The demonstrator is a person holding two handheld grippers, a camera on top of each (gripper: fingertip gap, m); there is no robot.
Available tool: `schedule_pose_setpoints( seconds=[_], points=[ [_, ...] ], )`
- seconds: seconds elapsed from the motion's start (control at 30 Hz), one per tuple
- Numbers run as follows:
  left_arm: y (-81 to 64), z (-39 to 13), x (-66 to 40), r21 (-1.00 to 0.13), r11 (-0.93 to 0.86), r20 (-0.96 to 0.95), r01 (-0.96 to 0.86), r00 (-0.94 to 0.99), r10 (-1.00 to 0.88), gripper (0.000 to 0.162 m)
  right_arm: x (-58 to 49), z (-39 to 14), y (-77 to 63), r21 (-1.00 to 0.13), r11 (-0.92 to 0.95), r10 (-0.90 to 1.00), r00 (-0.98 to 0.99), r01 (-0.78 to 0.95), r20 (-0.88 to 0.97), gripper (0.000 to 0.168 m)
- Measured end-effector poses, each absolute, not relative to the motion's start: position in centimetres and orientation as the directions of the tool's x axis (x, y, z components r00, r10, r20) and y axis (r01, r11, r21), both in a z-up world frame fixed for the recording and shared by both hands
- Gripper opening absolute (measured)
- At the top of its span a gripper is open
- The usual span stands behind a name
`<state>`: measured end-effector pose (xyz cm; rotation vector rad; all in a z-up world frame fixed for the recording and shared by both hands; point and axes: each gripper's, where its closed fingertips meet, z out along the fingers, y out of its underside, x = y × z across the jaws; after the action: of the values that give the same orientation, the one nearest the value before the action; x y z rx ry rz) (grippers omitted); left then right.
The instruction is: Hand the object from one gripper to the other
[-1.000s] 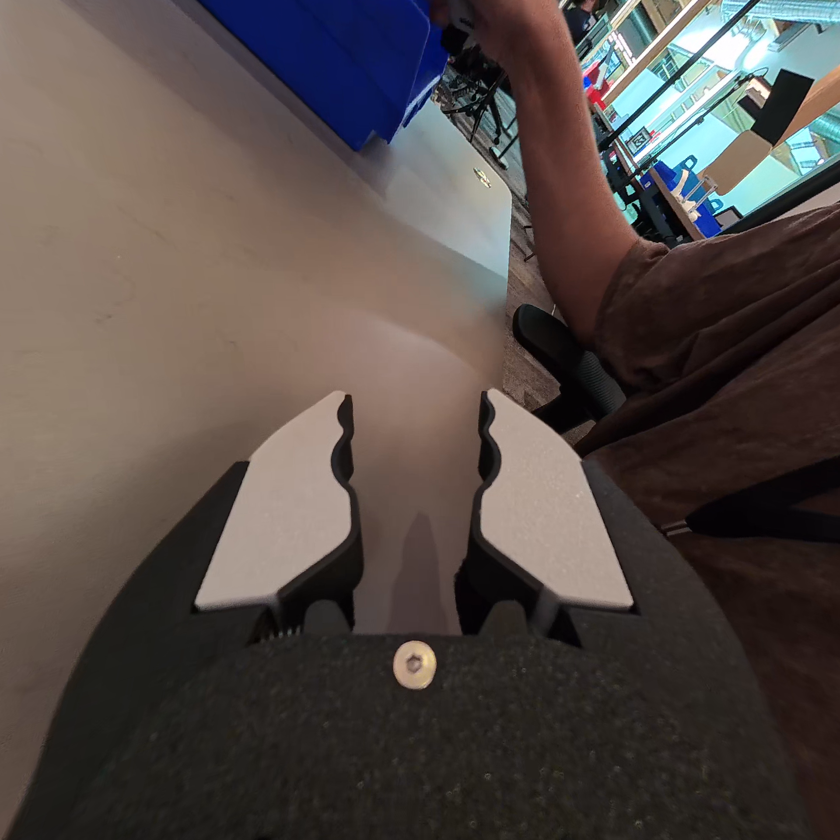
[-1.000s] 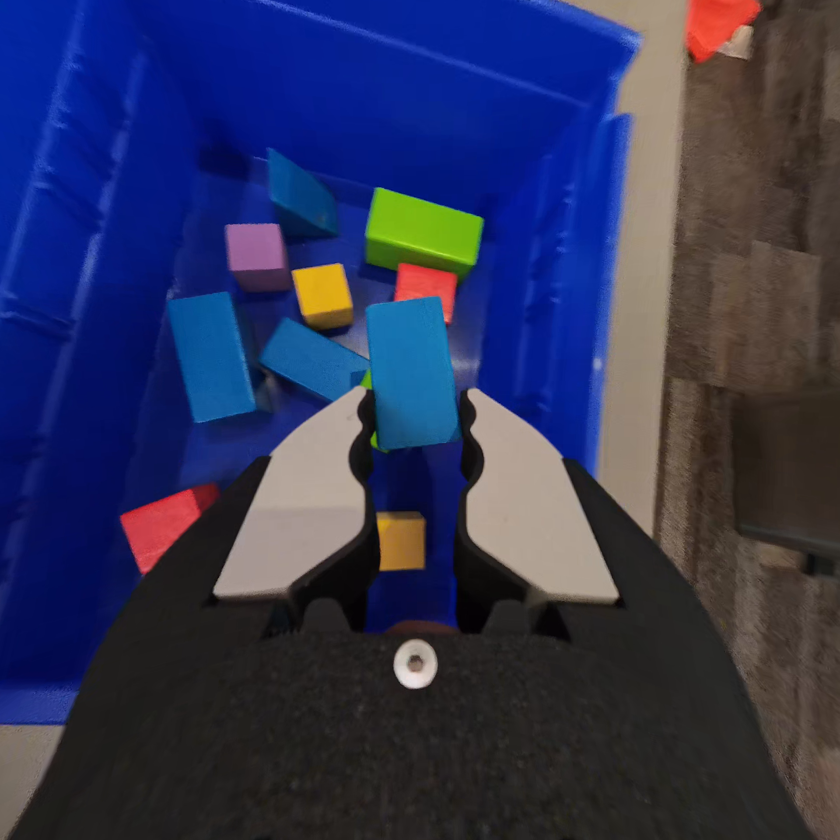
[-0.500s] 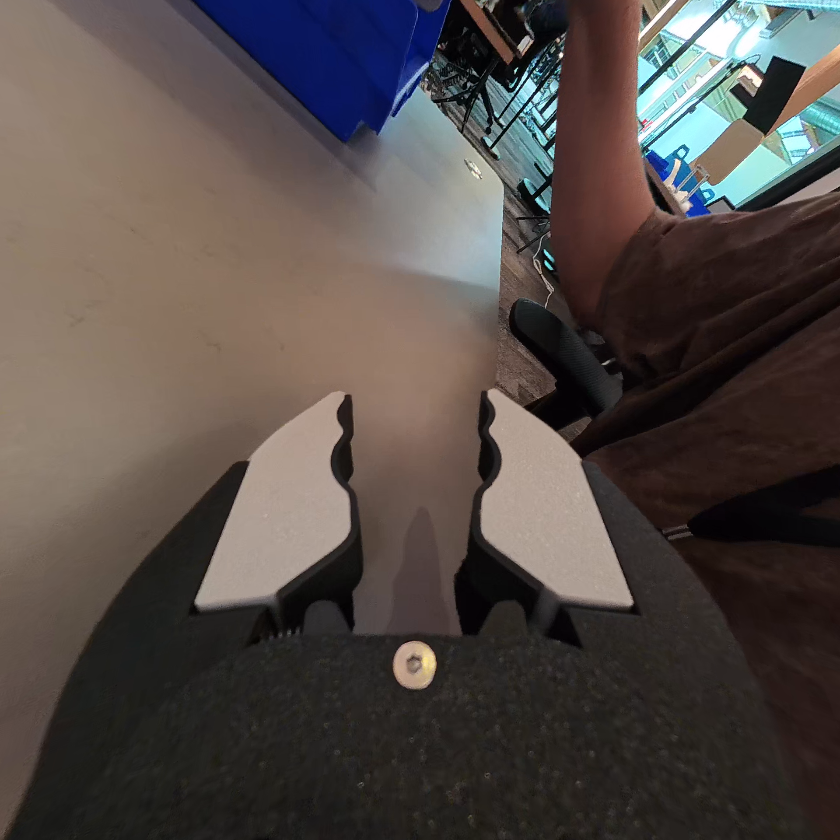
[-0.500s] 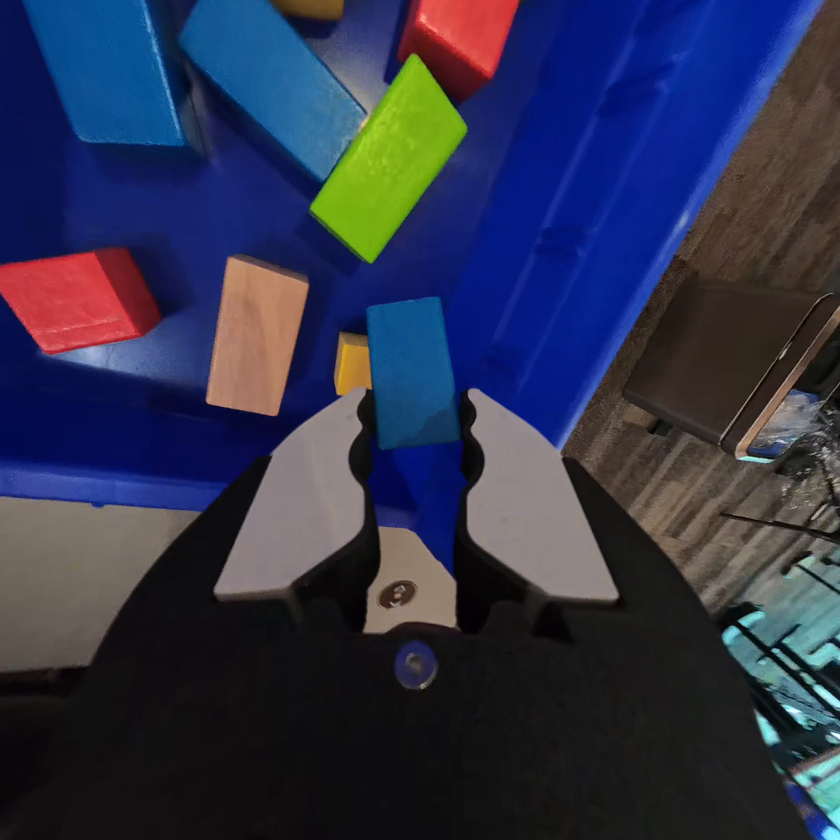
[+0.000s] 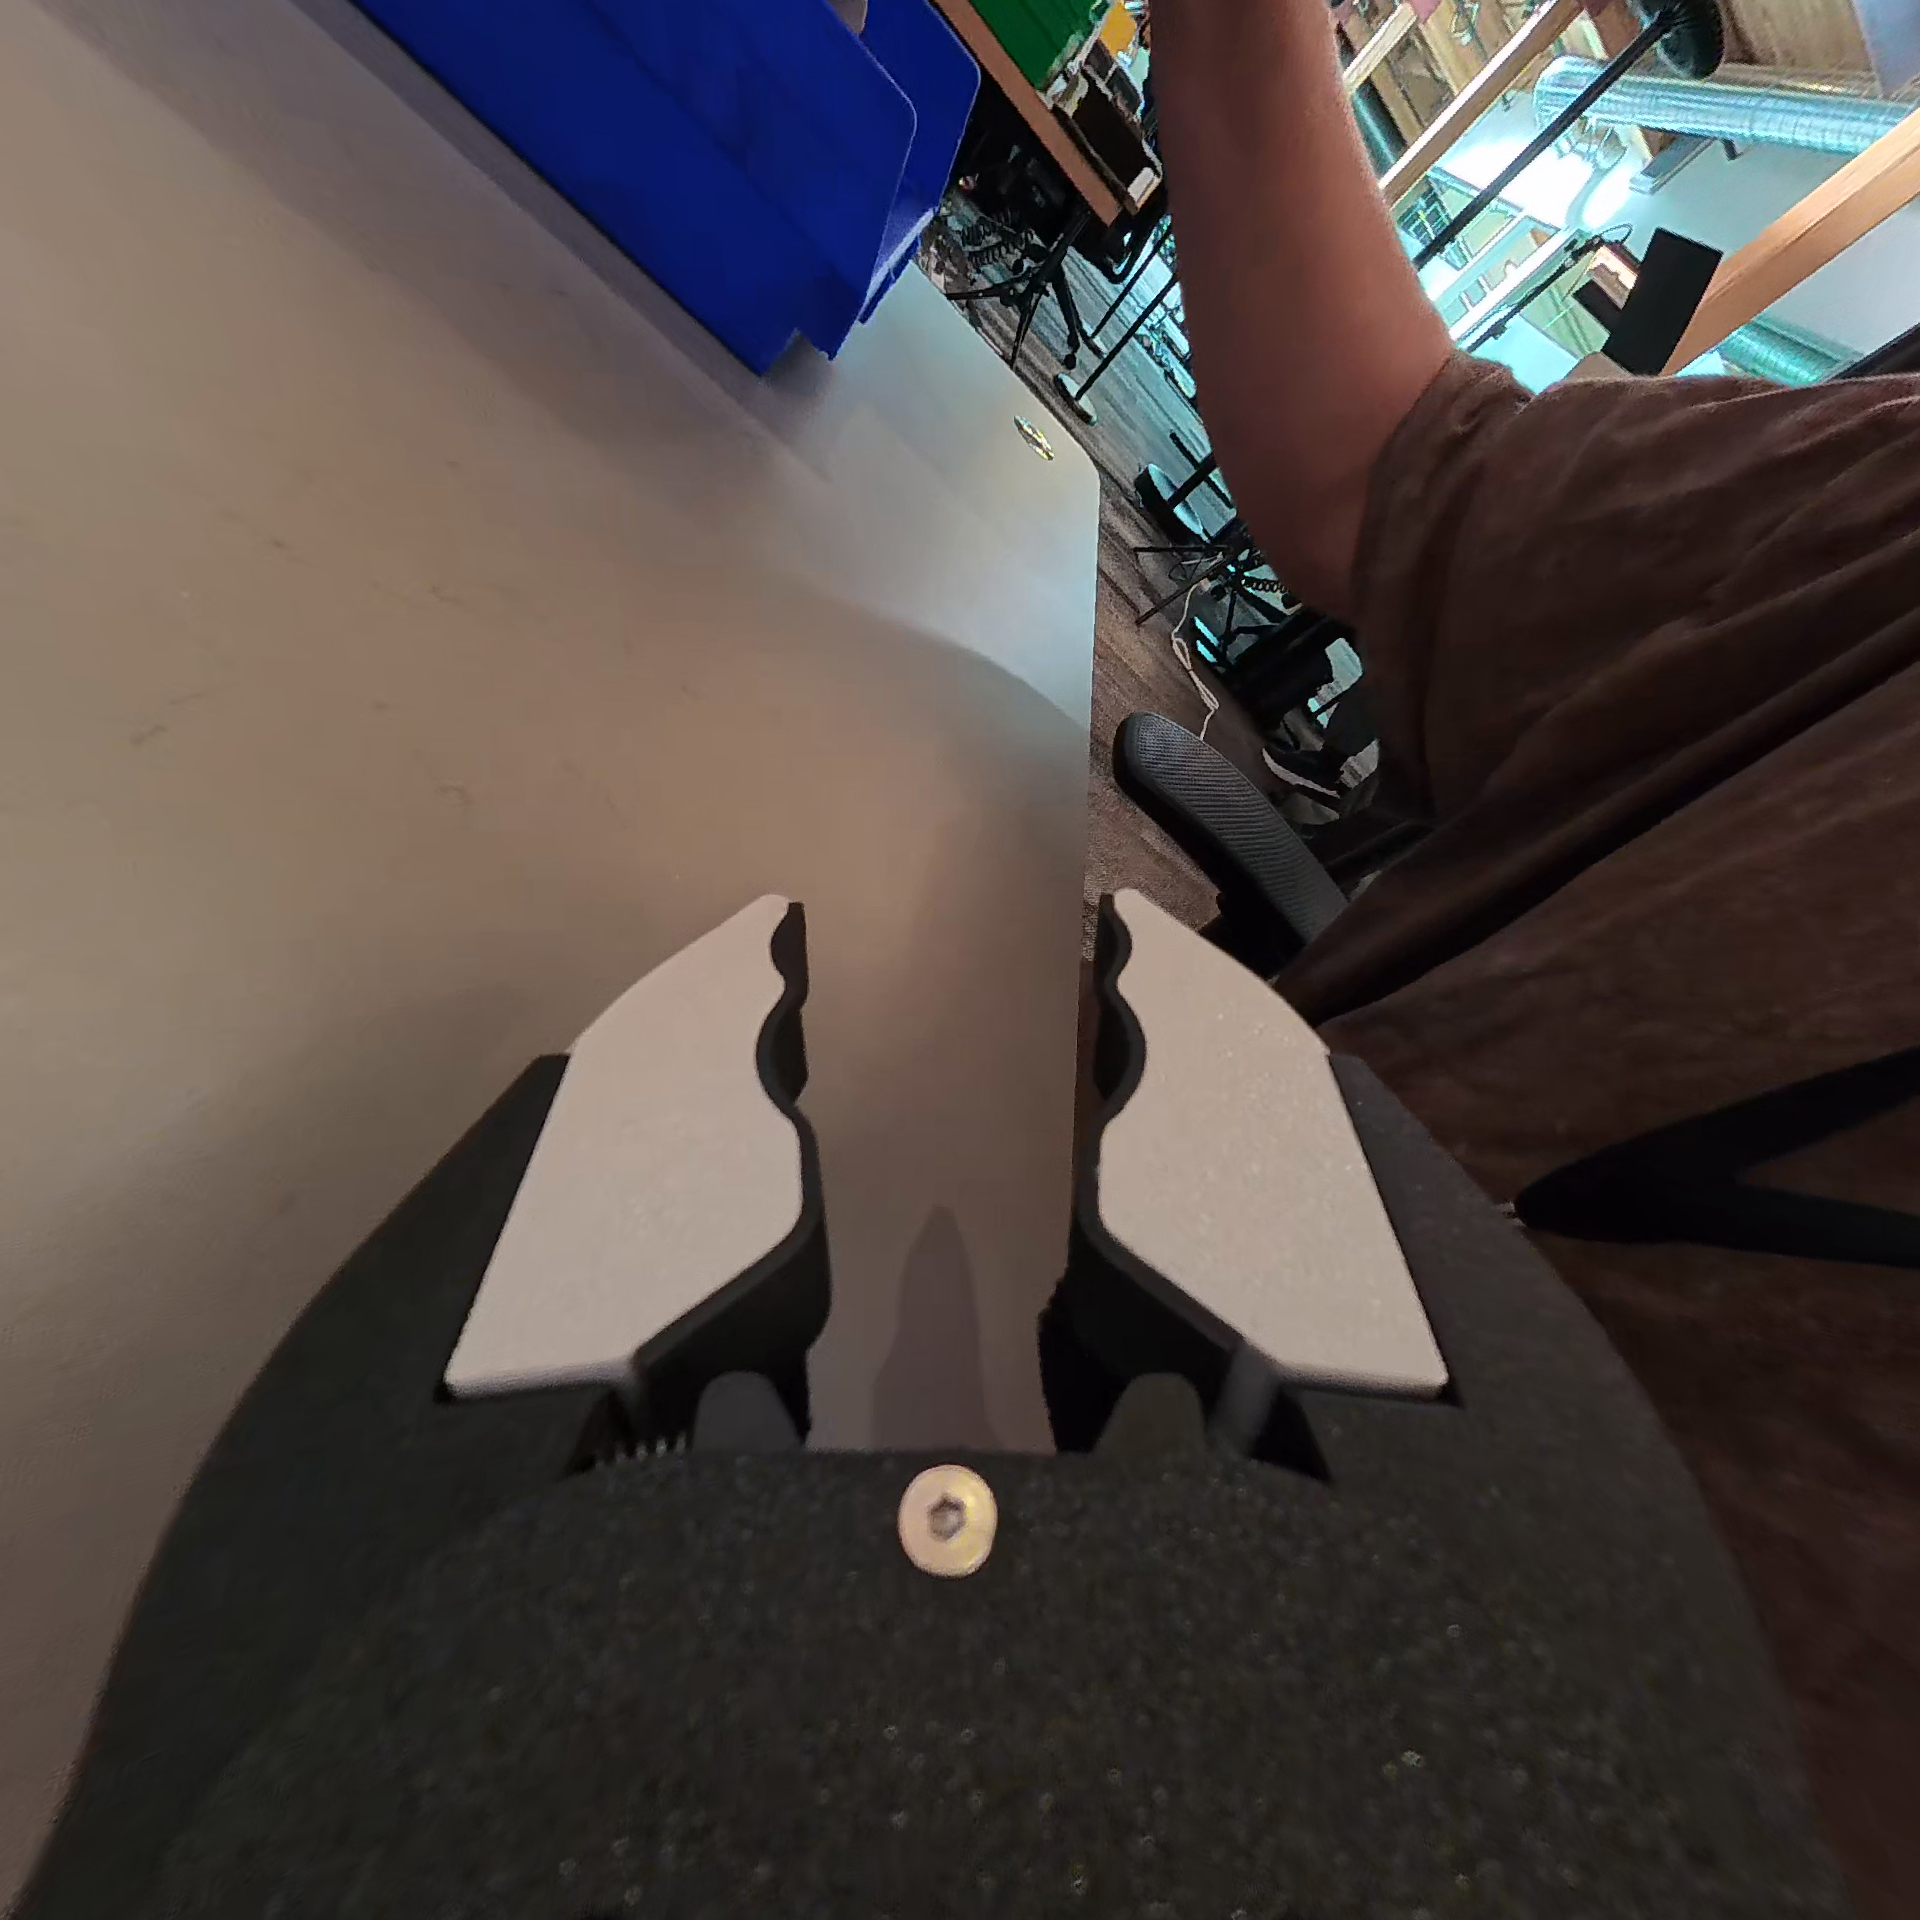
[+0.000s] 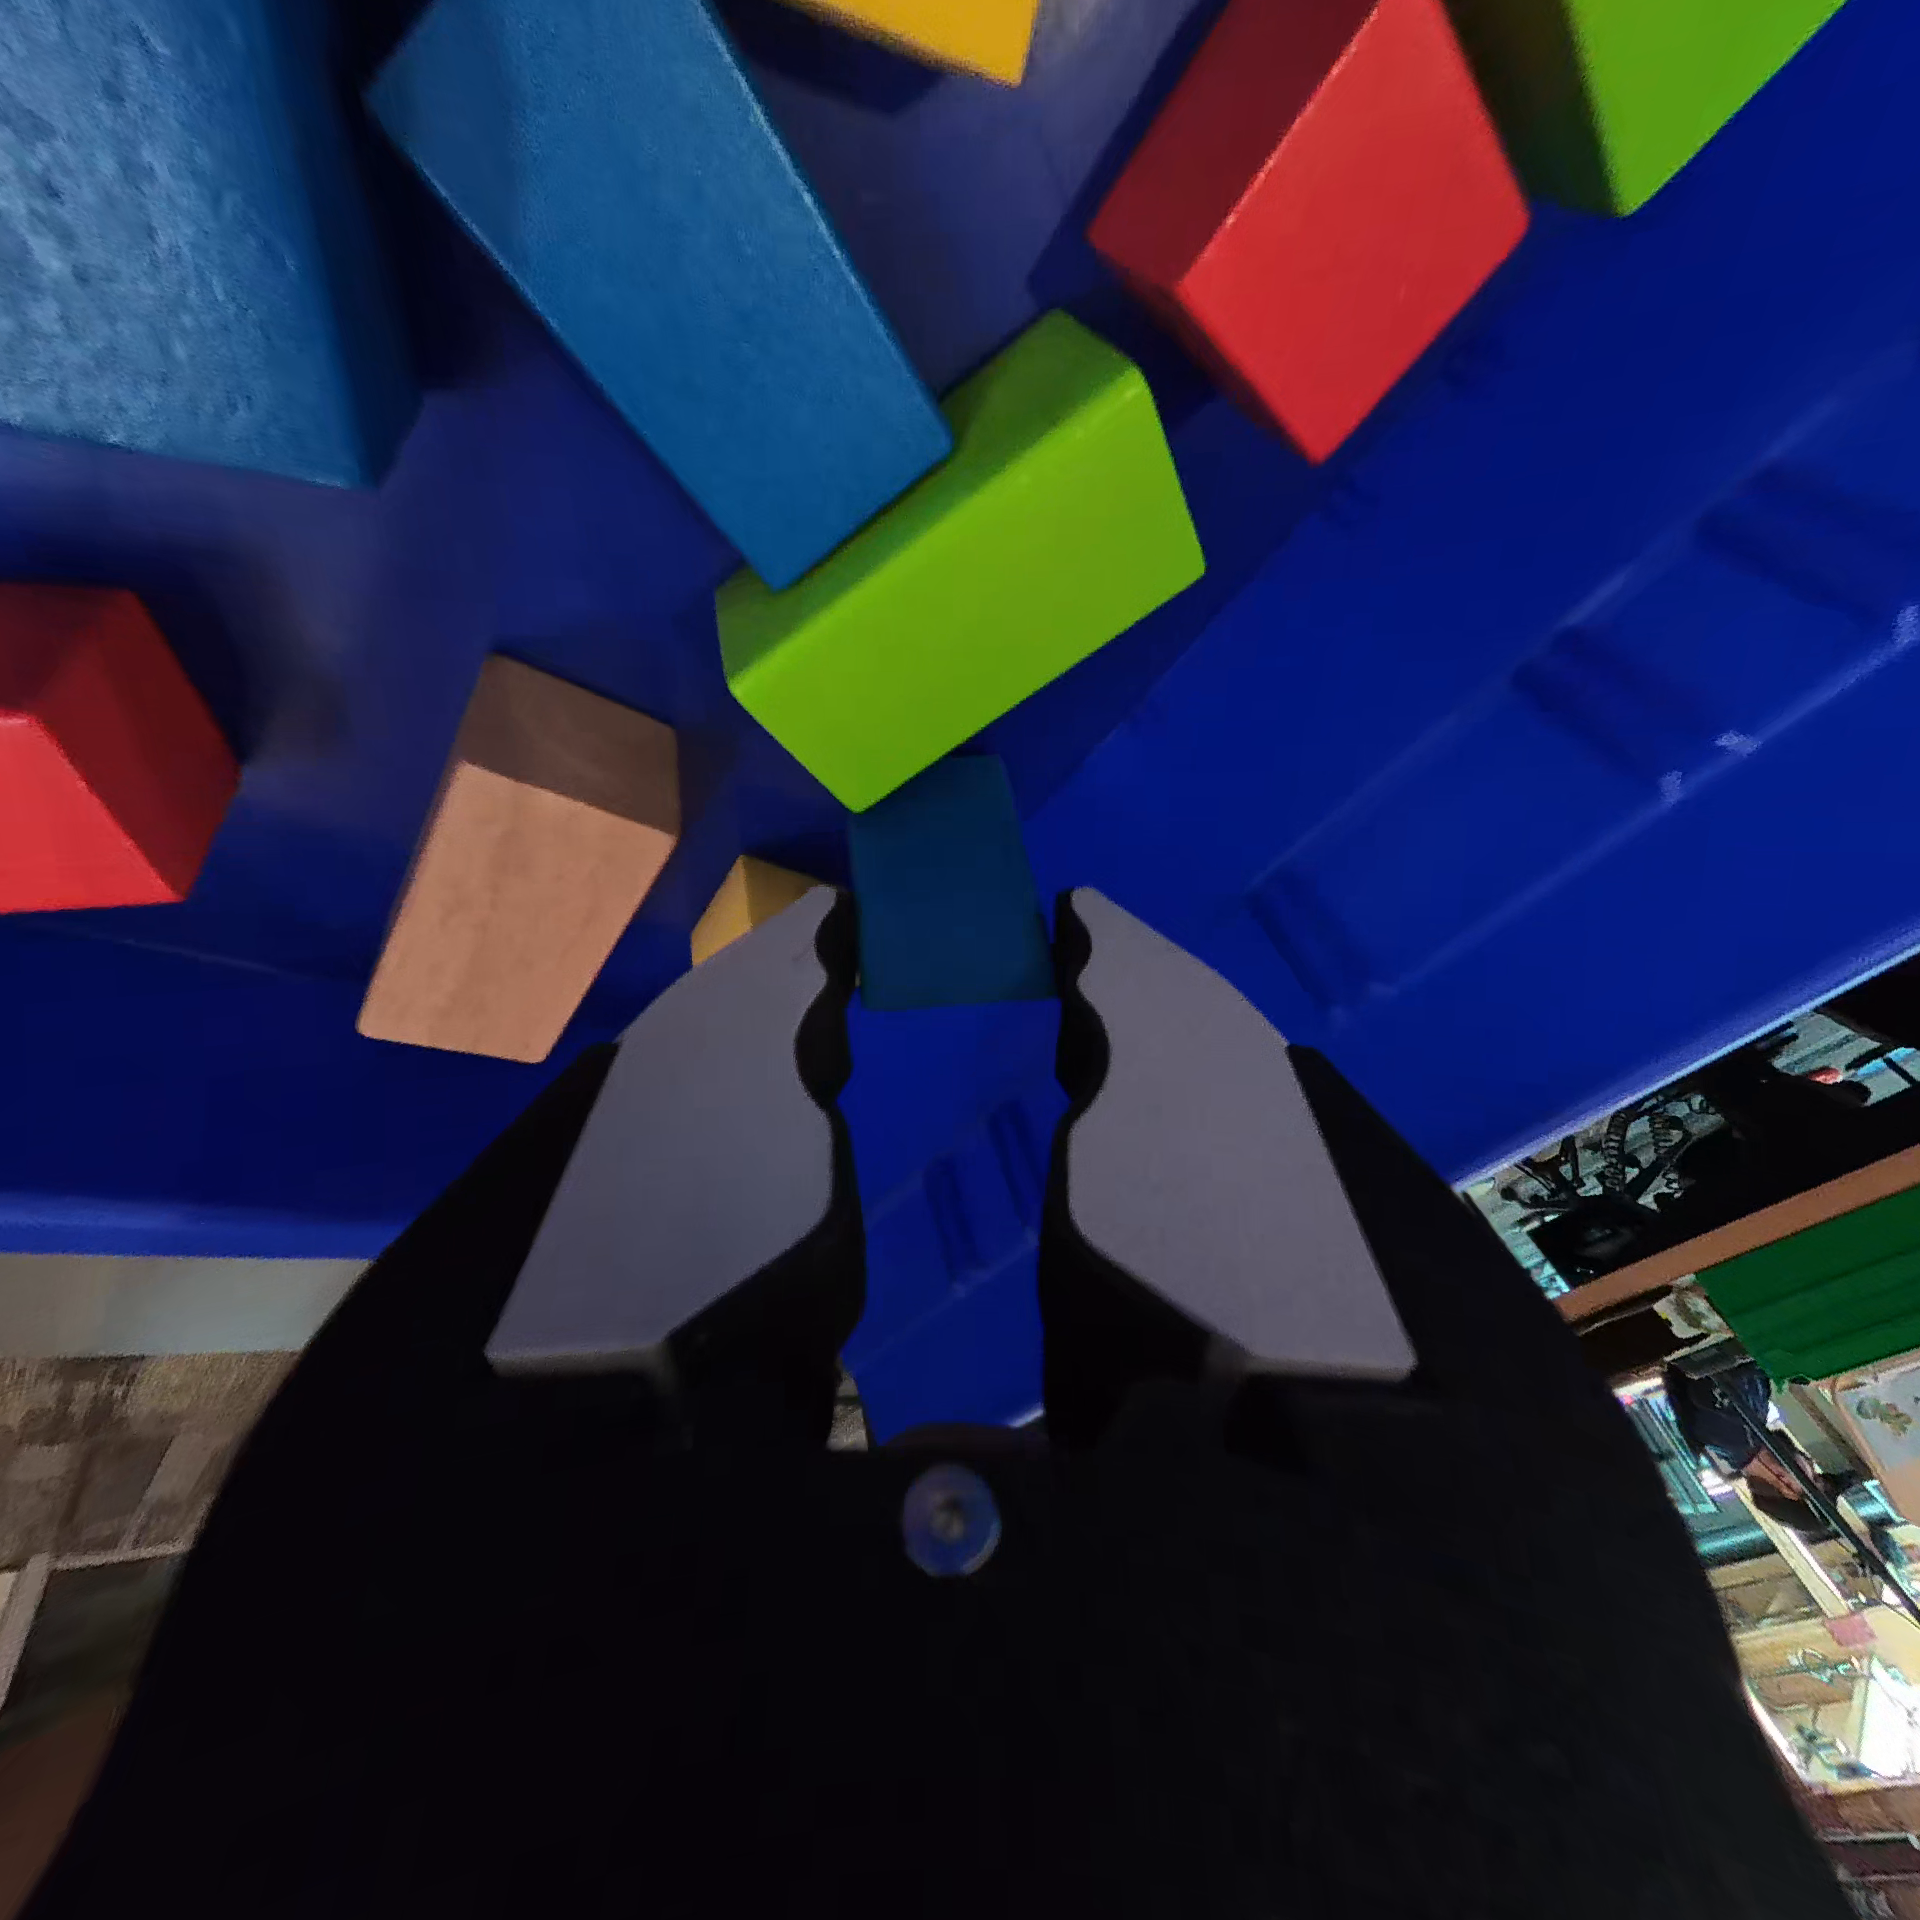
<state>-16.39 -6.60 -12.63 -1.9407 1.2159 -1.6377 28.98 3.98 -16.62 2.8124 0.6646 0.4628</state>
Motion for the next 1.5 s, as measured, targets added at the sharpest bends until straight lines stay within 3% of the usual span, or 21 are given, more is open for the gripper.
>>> schedule_pose_setpoints(
  seconds=[0.1,0.2,0.27,0.37,0.47,0.53,0.63,0.77,0.93,1.07,1.3,1.43,1.5],
  points=[
    [-6.7,-12.7,-16.5,-0.71,-0.58,0.64,-0.4,-0.022,-0.768,0.053,28.9,-17.0,3.9,0.228,-0.892,0.439,0.867,0.389,0.237,0.04],
    [-6.8,-12.6,-16.4,-0.712,-0.577,0.639,-0.4,-0.026,-0.769,0.053,28.6,-15.0,4.7,0.086,-0.913,0.405,0.866,0.398,0.295,0.054],
    [-6.9,-12.7,-16.4,-0.713,-0.574,0.635,-0.404,-0.024,-0.772,0.053,28.1,-11.1,5.4,-0.09,-0.903,0.355,0.846,0.421,0.398,0.062],
    [-6.5,-12.8,-16.5,-0.731,-0.553,0.602,-0.399,0.003,-0.799,0.053,24.2,-4.3,5.5,-0.454,-0.775,0.229,0.865,0.439,0.446,0.061],
    [-5.1,-12.9,-17.0,-0.774,-0.509,0.523,-0.376,0.074,-0.849,0.055,17.0,-1.5,4.1,-0.795,-0.511,0.183,0.945,0.328,0.272,0.059],
    [-3.9,-12.6,-17.5,-0.808,-0.476,0.462,-0.346,0.127,-0.877,0.06,11.4,-3.3,2.4,-0.896,-0.406,0.252,0.965,0.177,0.076,0.059],
    [-2.6,-11.4,-18.1,-0.847,-0.452,0.42,-0.28,0.169,-0.892,0.061,4.2,-7.8,-0.1,-0.935,-0.353,0.339,0.928,-0.028,-0.155,0.058],
    [-0.9,-9.8,-19.4,-0.866,-0.467,0.429,-0.181,0.215,-0.878,0.061,0.5,-9.9,-2.5,-0.965,-0.243,0.362,0.914,-0.095,-0.181,0.059],
    [2.9,-6.2,-22.6,-0.865,-0.495,0.447,-0.082,0.323,-0.834,0.056,0.8,-10.2,-2.9,-0.978,-0.203,0.364,0.931,0.057,-0.021,0.06],
    [10.5,-4.8,-27.0,-0.856,-0.465,0.303,-0.226,0.508,-0.806,0.061,0.7,-10.4,-3.1,-0.978,-0.21,0.379,0.923,0.011,-0.071,0.059],
    [26.4,-10.1,-32.6,-0.548,-0.403,-0.154,-0.733,0.562,-0.812,0.053,0.9,-10.9,-2.8,-0.975,-0.222,0.407,0.911,0.022,-0.073,0.058],
    [30.6,-14.5,-33.9,-0.347,-0.495,-0.093,-0.797,0.554,-0.827,0.054,0.8,-10.5,-3.0,-0.975,-0.223,0.414,0.905,-0.005,-0.099,0.058],
    [31.8,-15.9,-34.1,-0.306,-0.522,-0.077,-0.796,0.567,-0.82,0.055,0.8,-10.7,-3.1,-0.974,-0.227,0.419,0.902,-0.005,-0.102,0.058]
  ],
)
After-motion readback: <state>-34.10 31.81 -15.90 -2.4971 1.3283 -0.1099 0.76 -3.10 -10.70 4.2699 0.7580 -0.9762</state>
